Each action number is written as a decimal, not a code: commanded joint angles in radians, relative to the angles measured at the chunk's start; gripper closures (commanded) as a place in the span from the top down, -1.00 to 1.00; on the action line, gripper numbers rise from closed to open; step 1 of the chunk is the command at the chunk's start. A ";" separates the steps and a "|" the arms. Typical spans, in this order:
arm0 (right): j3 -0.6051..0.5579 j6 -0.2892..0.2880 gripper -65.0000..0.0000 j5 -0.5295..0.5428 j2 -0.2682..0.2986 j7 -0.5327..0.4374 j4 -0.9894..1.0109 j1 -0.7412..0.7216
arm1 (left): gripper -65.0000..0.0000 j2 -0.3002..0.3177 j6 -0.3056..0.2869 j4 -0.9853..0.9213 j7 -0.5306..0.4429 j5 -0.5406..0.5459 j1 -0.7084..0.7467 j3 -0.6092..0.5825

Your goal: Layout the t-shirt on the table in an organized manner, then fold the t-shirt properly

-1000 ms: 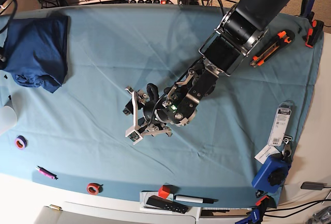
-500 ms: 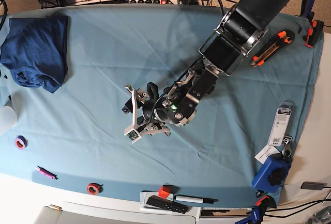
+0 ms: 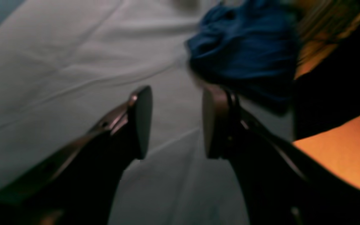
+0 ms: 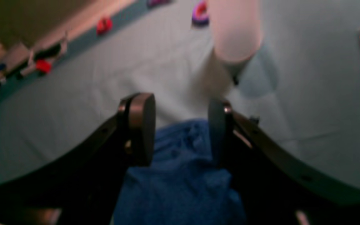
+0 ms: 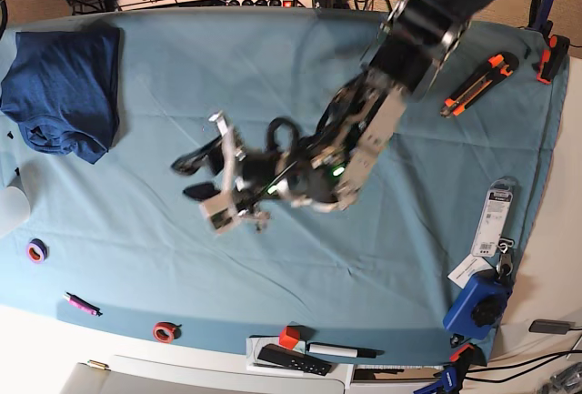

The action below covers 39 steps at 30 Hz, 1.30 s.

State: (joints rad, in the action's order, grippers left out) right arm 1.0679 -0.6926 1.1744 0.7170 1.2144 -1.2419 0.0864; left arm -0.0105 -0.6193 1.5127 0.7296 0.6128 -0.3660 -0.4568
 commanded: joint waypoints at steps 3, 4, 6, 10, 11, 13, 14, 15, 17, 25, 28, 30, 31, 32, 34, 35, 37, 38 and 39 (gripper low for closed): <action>0.039 -0.006 -0.17 0.048 0.039 -0.011 -0.104 0.027 | -0.25 0.026 -0.063 0.121 -0.027 0.055 0.052 0.072; 0.040 -0.006 -0.17 0.048 0.039 -0.010 -0.139 0.040 | -0.25 0.039 -0.079 0.149 -0.027 0.066 0.080 0.095; 0.040 -0.006 -0.17 0.048 0.037 -0.006 -0.215 0.064 | -0.25 0.071 -0.079 0.204 -0.026 0.096 0.139 0.143; 0.040 -0.006 -0.17 0.048 -0.010 0.002 -0.375 0.109 | -0.25 0.131 -0.079 0.300 -0.019 0.128 0.271 0.257; 0.040 -0.006 -0.17 0.049 -0.029 0.001 -0.410 0.121 | -0.25 0.143 -0.079 0.320 -0.020 0.135 0.304 0.289; 0.039 -0.006 -0.17 0.058 -0.069 0.001 -0.463 0.150 | -0.25 0.164 -0.079 0.356 -0.019 0.154 0.367 0.354; 0.039 -0.006 -0.17 0.071 -0.088 0.002 -0.480 0.168 | -0.25 0.171 -0.079 0.374 -0.018 0.169 0.398 0.388; 0.038 -0.006 -0.17 0.080 -0.105 0.003 -0.493 0.186 | -0.25 0.177 -0.079 0.392 -0.013 0.190 0.430 0.420; 0.038 -0.006 -0.17 0.099 -0.138 0.011 -0.506 0.221 | -0.25 0.181 -0.079 0.423 0.007 0.235 0.493 0.485; 0.038 -0.006 -0.17 0.202 -0.299 0.090 -0.505 0.325 | -0.25 0.180 -0.079 0.453 0.161 0.476 0.707 0.711; 0.038 -0.006 -0.17 0.307 -0.353 0.168 -0.505 0.355 | -0.25 0.180 -0.079 0.453 0.234 0.574 0.774 0.760; 0.038 -0.006 -0.17 0.309 -0.377 0.182 -0.506 0.369 | -0.25 0.180 -0.079 0.453 0.290 0.616 0.813 0.784; 0.038 -0.006 -0.17 0.309 -0.386 0.182 -0.507 0.372 | -0.25 0.180 -0.079 0.453 0.323 0.633 0.830 0.793; 0.038 -0.006 -0.17 0.309 -0.394 0.182 -0.507 0.378 | -0.25 0.183 -0.079 0.453 0.359 0.653 0.849 0.804; 0.036 -0.006 -0.17 0.309 -0.399 0.182 -0.507 0.400 | -0.25 0.200 -0.079 0.453 0.427 0.700 0.885 0.819; 0.033 -0.006 -0.17 0.309 -0.399 0.182 -0.507 0.412 | -0.25 0.214 -0.079 0.453 0.454 0.724 0.903 0.825; 0.026 -0.006 -0.17 0.309 -0.398 0.182 -0.507 0.438 | -0.25 0.250 -0.079 0.453 0.494 0.777 0.936 0.829; 0.021 -0.006 -0.17 0.309 -0.399 0.182 -0.507 0.452 | -0.25 0.269 -0.079 0.453 0.513 0.806 0.949 0.829; 0.013 -0.006 -0.17 0.309 -0.398 0.182 -0.507 0.466 | -0.25 0.288 -0.079 0.453 0.532 0.837 0.959 0.829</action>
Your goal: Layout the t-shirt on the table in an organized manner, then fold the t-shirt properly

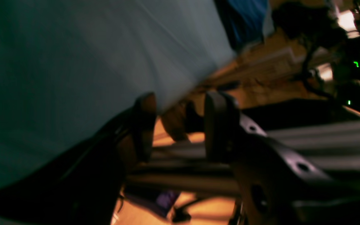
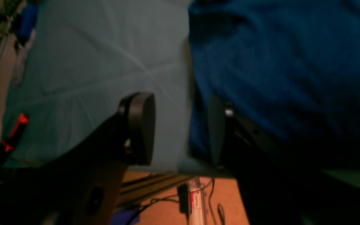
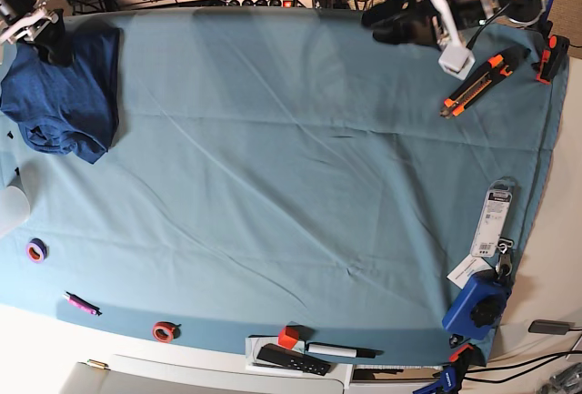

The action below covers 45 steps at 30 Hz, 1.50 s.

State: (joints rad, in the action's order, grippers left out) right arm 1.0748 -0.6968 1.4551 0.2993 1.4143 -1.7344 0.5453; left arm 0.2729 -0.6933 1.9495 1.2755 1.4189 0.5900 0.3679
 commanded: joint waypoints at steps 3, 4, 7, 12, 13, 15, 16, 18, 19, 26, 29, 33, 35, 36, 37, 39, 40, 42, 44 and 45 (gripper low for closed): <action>-0.039 -0.001 -0.17 0.028 0.019 -0.018 -0.014 0.058 | -0.25 0.054 -0.005 0.016 0.052 0.065 0.028 0.004; -0.063 -0.001 -0.17 0.028 0.018 -0.018 -0.014 0.078 | -0.25 0.067 -0.005 0.016 0.071 0.065 0.041 0.004; -0.163 -0.001 -0.17 0.028 0.006 -0.018 -0.014 0.138 | -0.25 0.108 -0.005 0.016 0.106 0.065 0.085 0.004; -0.367 -0.001 -0.17 0.028 -0.023 -0.018 -0.013 0.218 | -0.25 0.175 -0.005 0.016 0.121 0.065 0.163 0.003; -0.406 -0.001 -0.17 -0.003 -0.029 -0.018 -0.012 0.227 | -0.25 0.186 -0.005 0.016 0.121 0.065 0.174 0.002; -0.478 -0.001 -0.17 -0.092 -0.042 -0.018 -0.012 0.240 | -0.26 0.211 -0.005 0.014 0.121 0.065 0.196 0.001; -0.513 -0.001 -0.17 -0.145 -0.048 -0.018 -0.011 0.246 | -0.26 0.224 -0.005 0.013 0.121 0.065 0.208 0.001; -0.583 -0.001 -0.17 -0.274 -0.055 -0.018 -0.011 0.262 | -0.26 0.249 -0.005 0.012 0.121 0.065 0.236 0.001; -0.617 -0.001 -0.17 -0.347 -0.055 -0.018 -0.011 0.271 | -0.26 0.260 -0.005 0.012 0.121 0.065 0.251 0.001; -0.826 -0.001 -0.17 -0.818 -0.055 -0.133 0.061 0.308 | -0.26 0.298 -0.005 -0.016 0.121 0.022 0.299 0.001; -0.889 -0.001 -0.17 -0.919 -0.055 -0.249 0.167 0.307 | -0.26 0.302 -0.005 -0.097 0.025 -0.081 0.299 0.000; -0.948 -0.001 -0.17 -1.035 -0.055 -0.392 0.347 0.285 | -0.26 0.341 -0.005 -0.254 -0.151 -0.191 0.284 -0.052; -0.960 -0.001 -0.17 -1.073 -0.055 -0.442 0.448 0.261 | -0.26 0.359 -0.005 -0.336 -0.205 -0.247 0.257 -0.117; -0.963 -0.001 -0.17 -1.085 -0.055 -0.463 0.500 0.245 | -0.26 0.362 -0.005 -0.380 -0.226 -0.270 0.238 -0.153; -0.963 -0.001 -0.17 -1.090 -0.055 -0.479 0.550 0.226 | -0.26 0.362 -0.005 -0.422 -0.242 -0.292 0.216 -0.190; -0.963 -0.001 -0.17 -1.090 -0.055 -0.502 0.646 0.183 | -0.26 0.361 -0.005 -0.507 -0.275 -0.322 0.169 -0.269; -0.963 -0.001 -0.17 -1.090 -0.055 -0.517 0.692 0.163 | -0.26 0.361 -0.005 -0.546 -0.290 -0.332 0.146 -0.309; -0.963 -0.001 -0.17 -1.091 -0.055 -0.555 0.778 0.121 | -0.25 0.355 -0.005 -0.615 -0.329 -0.363 0.101 -0.389; -0.963 -0.001 -0.17 -1.101 -0.055 -0.598 0.857 0.080 | -0.25 0.338 -0.005 -0.673 -0.374 -0.428 0.057 -0.462; -0.963 -0.001 -0.17 -1.118 -0.055 -0.624 0.893 0.058 | -0.25 0.326 -0.005 -0.699 -0.403 -0.475 0.034 -0.495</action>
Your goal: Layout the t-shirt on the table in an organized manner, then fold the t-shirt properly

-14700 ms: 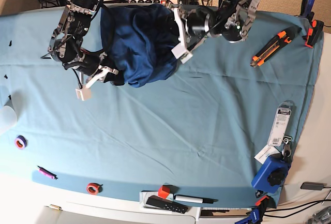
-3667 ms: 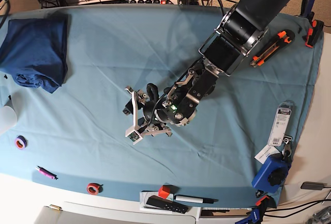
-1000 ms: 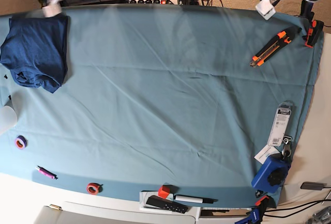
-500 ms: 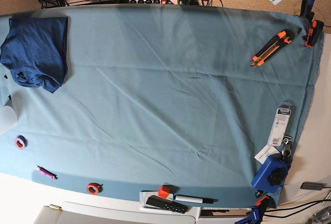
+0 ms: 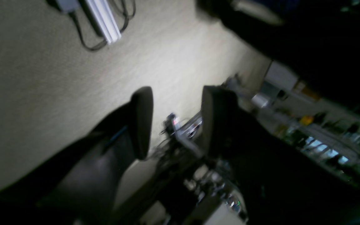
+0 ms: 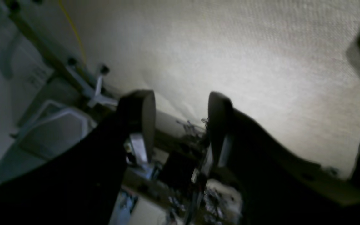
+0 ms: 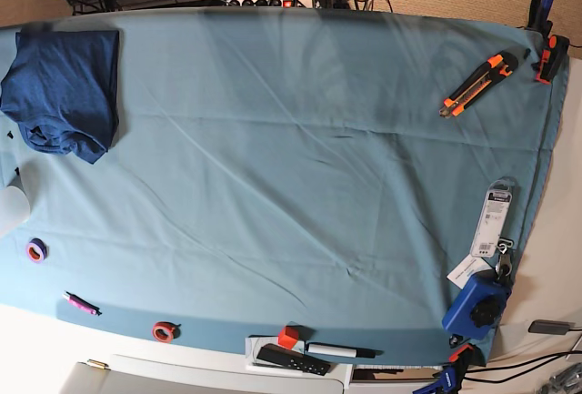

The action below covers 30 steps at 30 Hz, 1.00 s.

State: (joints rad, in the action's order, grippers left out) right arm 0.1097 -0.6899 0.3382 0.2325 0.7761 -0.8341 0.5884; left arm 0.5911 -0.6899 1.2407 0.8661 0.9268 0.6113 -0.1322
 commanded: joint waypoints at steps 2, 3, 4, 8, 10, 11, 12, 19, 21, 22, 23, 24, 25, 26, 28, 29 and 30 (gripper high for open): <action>0.002 -0.008 -0.17 -0.052 0.011 -0.062 0.060 -0.029 | -0.25 -0.023 -0.008 -0.042 -0.081 -0.103 -0.036 -0.057; 0.002 0.000 -0.17 -0.083 0.011 -0.111 0.091 -0.050 | -0.25 -0.040 -0.008 -0.067 -0.137 -0.174 -0.060 -0.085; 0.002 0.024 -0.17 -0.113 0.011 -0.162 0.121 -0.069 | -0.25 -0.060 -0.008 -0.092 -0.195 -0.247 -0.084 -0.111; 0.002 0.145 -0.17 -0.140 0.010 -0.314 0.227 -0.143 | -0.25 -0.155 0.059 -0.204 -0.385 -0.492 -0.173 -0.200; 0.002 0.222 -0.17 -0.141 0.008 -0.389 0.279 -0.182 | -0.25 -0.208 0.146 -0.265 -0.448 -0.579 -0.220 -0.233; 0.002 0.260 -0.17 -0.141 0.007 -0.438 0.306 -0.203 | -0.25 -0.234 0.186 -0.296 -0.469 -0.616 -0.245 -0.248; 0.002 0.298 -0.17 -0.141 0.005 -0.483 0.333 -0.224 | -0.25 -0.259 0.218 -0.326 -0.486 -0.646 -0.268 -0.263; 0.002 0.373 -0.17 -0.143 -0.026 -0.591 0.478 -0.371 | -0.25 -0.385 0.381 -0.492 -0.501 -0.730 -0.414 -0.311; 0.002 0.373 -0.17 -0.158 -0.042 -0.591 0.516 -0.415 | -0.25 -0.403 0.423 -0.517 -0.502 -0.733 -0.439 -0.311; 0.002 0.374 -0.17 -0.164 -0.051 -0.591 0.536 -0.438 | -0.25 -0.409 0.438 -0.527 -0.509 -0.734 -0.451 -0.311; 0.002 0.378 -0.17 -0.174 -0.060 -0.591 0.555 -0.457 | -0.25 -0.413 0.448 -0.537 -0.520 -0.734 -0.460 -0.311; 0.002 0.391 -0.17 -0.187 -0.071 -0.590 0.575 -0.476 | -0.25 -0.414 0.450 -0.547 -0.536 -0.734 -0.467 -0.311; 0.002 0.407 -0.17 -0.202 -0.081 -0.589 0.593 -0.491 | -0.25 -0.413 0.457 -0.555 -0.551 -0.734 -0.473 -0.311; 0.002 0.424 -0.17 -0.222 -0.092 -0.589 0.610 -0.502 | -0.25 -0.413 0.470 -0.561 -0.555 -0.735 -0.478 -0.311; 0.002 0.448 -0.17 -0.262 -0.109 -0.593 0.640 -0.508 | -0.25 -0.413 0.488 -0.572 -0.554 -0.760 -0.484 -0.311; 0.002 0.457 -0.17 -0.273 -0.118 -0.594 0.654 -0.508 | -0.25 -0.411 0.496 -0.576 -0.554 -0.776 -0.484 -0.311; 0.002 0.465 -0.17 -0.279 -0.124 -0.594 0.668 -0.505 | -0.25 -0.410 0.498 -0.577 -0.557 -0.785 -0.484 -0.311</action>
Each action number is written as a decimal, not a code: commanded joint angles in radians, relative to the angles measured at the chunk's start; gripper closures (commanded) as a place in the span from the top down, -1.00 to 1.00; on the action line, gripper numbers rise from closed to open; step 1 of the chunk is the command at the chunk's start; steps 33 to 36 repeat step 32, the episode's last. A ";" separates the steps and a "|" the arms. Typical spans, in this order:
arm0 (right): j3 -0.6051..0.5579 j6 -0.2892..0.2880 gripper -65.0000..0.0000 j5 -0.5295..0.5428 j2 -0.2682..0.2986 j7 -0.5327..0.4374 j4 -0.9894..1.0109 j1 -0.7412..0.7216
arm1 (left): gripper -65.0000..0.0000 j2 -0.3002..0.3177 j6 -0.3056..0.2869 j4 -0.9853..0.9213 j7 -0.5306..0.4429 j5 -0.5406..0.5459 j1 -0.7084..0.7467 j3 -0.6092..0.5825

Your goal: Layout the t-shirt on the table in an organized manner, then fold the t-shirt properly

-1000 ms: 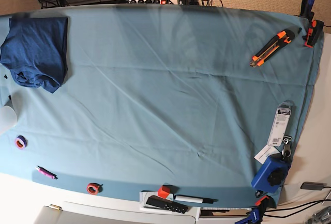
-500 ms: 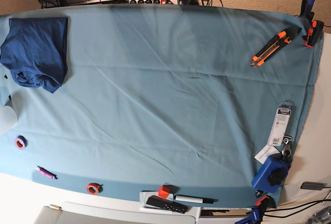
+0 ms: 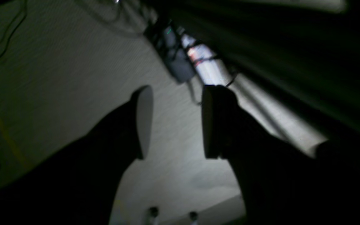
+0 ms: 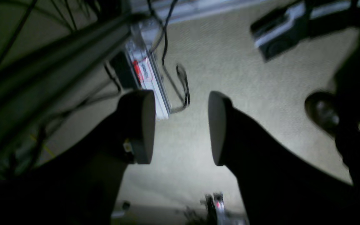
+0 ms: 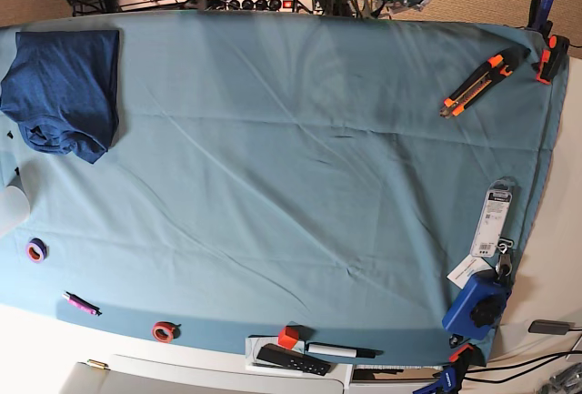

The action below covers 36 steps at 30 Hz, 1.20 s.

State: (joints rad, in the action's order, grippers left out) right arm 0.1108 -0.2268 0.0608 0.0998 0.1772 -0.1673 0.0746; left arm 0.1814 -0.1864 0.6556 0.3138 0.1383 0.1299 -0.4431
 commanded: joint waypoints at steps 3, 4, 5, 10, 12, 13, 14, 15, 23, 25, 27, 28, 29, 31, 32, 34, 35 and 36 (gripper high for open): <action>0.001 0.011 -0.17 -0.002 0.003 -0.006 0.030 0.027 | -0.25 0.001 -0.001 -0.012 -0.008 0.004 -0.002 0.000; 0.001 0.011 -0.17 -0.002 0.003 -0.013 0.032 0.032 | -0.25 0.001 -0.002 -0.018 -0.008 0.004 0.001 0.000; 0.001 0.010 -0.17 -0.002 0.003 -0.017 0.031 0.040 | -0.25 0.002 -0.004 -0.021 -0.009 0.003 0.003 0.000; 0.001 0.010 -0.46 -0.002 0.003 -0.032 0.029 0.046 | -0.27 -0.003 -0.005 -0.024 -0.009 0.004 0.009 0.000; 0.001 0.010 -0.71 -0.002 0.003 -0.033 0.029 0.044 | -0.47 -0.004 -0.004 -0.023 -0.009 0.003 0.009 0.000; 0.001 0.010 -0.77 -0.002 0.002 -0.034 0.029 0.044 | -0.64 -0.004 -0.004 -0.023 -0.009 0.003 0.009 0.000; 0.001 0.010 -0.81 -0.002 0.003 -0.035 0.029 0.044 | -0.77 -0.003 -0.004 -0.023 -0.008 0.003 0.009 0.000; 0.001 0.010 -0.82 -0.002 0.003 -0.035 0.029 0.044 | -0.84 -0.003 -0.004 -0.023 -0.008 0.003 0.009 0.000; 0.001 0.011 -1.00 -0.002 0.003 -0.027 0.029 0.044 | -0.86 -0.004 0.018 -0.023 -0.008 0.003 0.008 0.000; 0.001 0.011 -1.00 -0.002 0.003 -0.027 0.029 0.043 | -0.92 -0.005 0.083 -0.019 -0.008 0.003 0.006 0.000; 0.001 0.011 -1.00 -0.001 0.003 -0.023 0.029 0.040 | -0.93 -0.004 0.152 -0.009 -0.008 0.003 0.004 0.000; 0.001 0.011 -1.00 -0.001 0.003 -0.022 0.029 0.039 | -0.93 -0.004 0.180 -0.005 -0.008 0.003 0.003 0.000; 0.001 0.011 -1.00 -0.001 0.003 -0.022 0.029 0.039 | -0.93 -0.004 0.194 -0.001 -0.008 0.003 0.003 0.000; 0.001 0.011 -1.00 -0.001 0.003 -0.022 0.029 0.039 | -0.93 -0.004 0.193 0.005 -0.008 0.003 0.003 0.000; 0.001 0.011 -1.00 -0.001 0.003 -0.022 0.029 0.039 | -0.93 -0.004 0.190 0.006 -0.009 0.003 0.003 0.000; 0.001 0.011 -1.00 -0.001 0.003 -0.022 0.029 0.039 | -0.93 -0.004 0.190 0.006 -0.009 0.003 0.003 0.000; 0.001 0.011 -1.00 -0.001 0.003 -0.022 0.029 0.039 | -0.93 -0.004 0.190 0.006 -0.009 0.003 0.003 0.000; 0.001 0.011 -1.00 -0.001 0.003 -0.022 0.029 0.039 | -0.93 -0.004 0.190 0.006 -0.009 0.003 0.003 0.000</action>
